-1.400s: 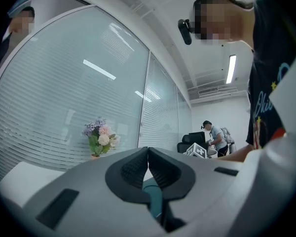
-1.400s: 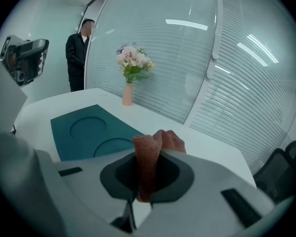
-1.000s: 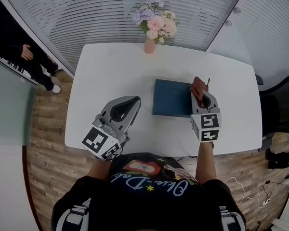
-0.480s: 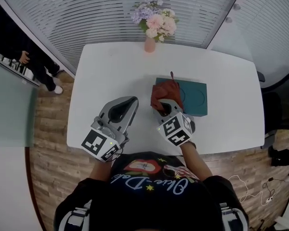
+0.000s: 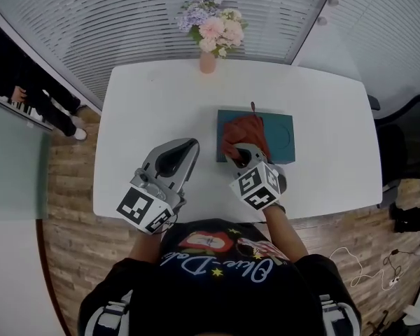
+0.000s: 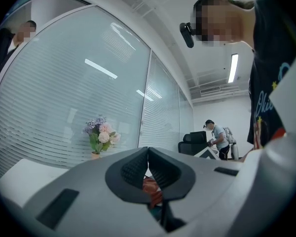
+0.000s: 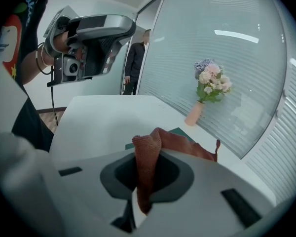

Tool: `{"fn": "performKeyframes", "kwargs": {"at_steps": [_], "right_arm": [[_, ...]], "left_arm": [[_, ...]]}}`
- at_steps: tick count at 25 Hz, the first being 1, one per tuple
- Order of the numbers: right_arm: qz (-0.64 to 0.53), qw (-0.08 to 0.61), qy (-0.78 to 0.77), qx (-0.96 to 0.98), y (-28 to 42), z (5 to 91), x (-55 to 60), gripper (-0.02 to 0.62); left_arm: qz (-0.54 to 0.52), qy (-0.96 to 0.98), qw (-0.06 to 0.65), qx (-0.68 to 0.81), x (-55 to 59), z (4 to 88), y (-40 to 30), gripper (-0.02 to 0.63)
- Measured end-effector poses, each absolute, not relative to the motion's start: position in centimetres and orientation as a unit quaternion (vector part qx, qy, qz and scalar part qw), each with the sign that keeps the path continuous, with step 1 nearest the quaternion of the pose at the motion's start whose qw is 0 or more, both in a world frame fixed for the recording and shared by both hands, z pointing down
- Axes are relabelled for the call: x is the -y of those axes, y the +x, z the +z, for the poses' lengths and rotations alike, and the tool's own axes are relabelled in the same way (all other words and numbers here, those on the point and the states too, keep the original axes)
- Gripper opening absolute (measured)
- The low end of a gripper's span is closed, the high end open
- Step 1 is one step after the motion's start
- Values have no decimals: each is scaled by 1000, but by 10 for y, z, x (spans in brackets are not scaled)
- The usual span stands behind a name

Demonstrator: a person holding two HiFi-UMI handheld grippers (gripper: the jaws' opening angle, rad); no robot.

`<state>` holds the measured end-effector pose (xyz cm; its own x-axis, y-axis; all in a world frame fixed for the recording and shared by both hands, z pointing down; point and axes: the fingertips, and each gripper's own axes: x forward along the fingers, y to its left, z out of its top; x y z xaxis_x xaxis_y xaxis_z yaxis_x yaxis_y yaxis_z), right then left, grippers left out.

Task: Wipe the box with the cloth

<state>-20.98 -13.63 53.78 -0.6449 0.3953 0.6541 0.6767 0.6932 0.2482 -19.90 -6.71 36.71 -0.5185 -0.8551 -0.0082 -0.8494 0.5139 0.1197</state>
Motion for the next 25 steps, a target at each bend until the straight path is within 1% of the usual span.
{"fn": "performKeyframes", "kwargs": {"at_steps": [12,25], "right_arm": [[-207,311,-220,901,-198,541,214,26],[-172,338,-120,918,-183,545,305,26]], "left_arm": [[-54,528,26,847,101,365,-189,4],[-48,535,25,843,110,363,-183,4]]}}
